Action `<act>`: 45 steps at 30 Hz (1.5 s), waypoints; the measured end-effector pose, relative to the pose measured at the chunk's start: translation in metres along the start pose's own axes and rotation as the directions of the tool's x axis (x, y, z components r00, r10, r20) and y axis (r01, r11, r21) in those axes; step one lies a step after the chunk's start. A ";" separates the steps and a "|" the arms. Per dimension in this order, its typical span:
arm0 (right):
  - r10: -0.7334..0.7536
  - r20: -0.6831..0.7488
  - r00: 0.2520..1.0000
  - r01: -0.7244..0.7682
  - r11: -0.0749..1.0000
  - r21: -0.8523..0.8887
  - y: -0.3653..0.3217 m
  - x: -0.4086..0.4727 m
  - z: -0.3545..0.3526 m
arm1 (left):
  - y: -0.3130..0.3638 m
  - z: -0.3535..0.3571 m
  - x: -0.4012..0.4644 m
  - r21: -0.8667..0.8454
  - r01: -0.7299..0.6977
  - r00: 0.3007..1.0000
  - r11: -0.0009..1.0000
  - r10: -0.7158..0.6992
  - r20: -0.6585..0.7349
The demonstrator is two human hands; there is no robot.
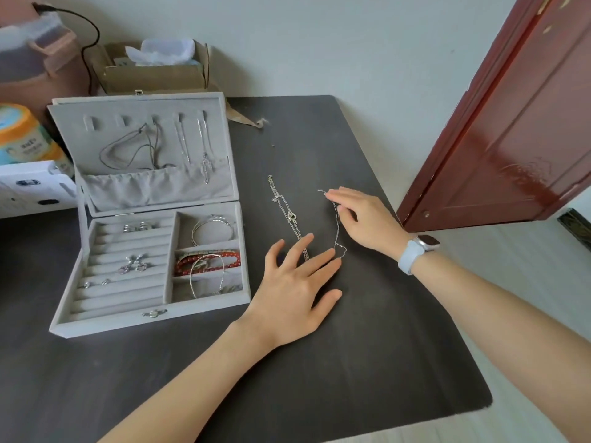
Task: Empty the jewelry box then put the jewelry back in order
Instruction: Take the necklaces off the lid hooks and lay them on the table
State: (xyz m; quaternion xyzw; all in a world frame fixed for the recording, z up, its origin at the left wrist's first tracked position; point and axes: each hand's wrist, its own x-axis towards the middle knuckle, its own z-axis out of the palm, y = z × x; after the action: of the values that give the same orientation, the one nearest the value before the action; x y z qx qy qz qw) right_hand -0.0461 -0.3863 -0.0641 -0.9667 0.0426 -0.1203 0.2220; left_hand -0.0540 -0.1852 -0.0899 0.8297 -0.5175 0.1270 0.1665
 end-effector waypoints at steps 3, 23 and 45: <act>0.029 0.251 0.968 0.033 0.970 -0.241 0.001 -0.005 0.003 | -0.001 0.000 -0.003 -0.005 -0.024 0.999 1.000 0.024 -0.025; -0.012 -0.034 0.999 0.013 0.999 0.034 -0.055 0.018 -0.027 | -0.034 -0.058 0.002 0.126 0.035 0.980 0.991 -0.010 -0.197; 0.163 -0.161 0.973 -0.155 0.986 0.062 -0.241 0.133 0.042 | -0.238 -0.164 0.003 0.234 0.545 0.813 0.805 -0.440 -0.381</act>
State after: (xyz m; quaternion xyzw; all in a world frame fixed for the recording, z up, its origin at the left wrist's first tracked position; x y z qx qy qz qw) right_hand 0.0998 -0.1701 0.0336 -0.9410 0.1353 -0.1831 0.2504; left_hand 0.1555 -0.0237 0.0261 0.9217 -0.2196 0.2920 0.1304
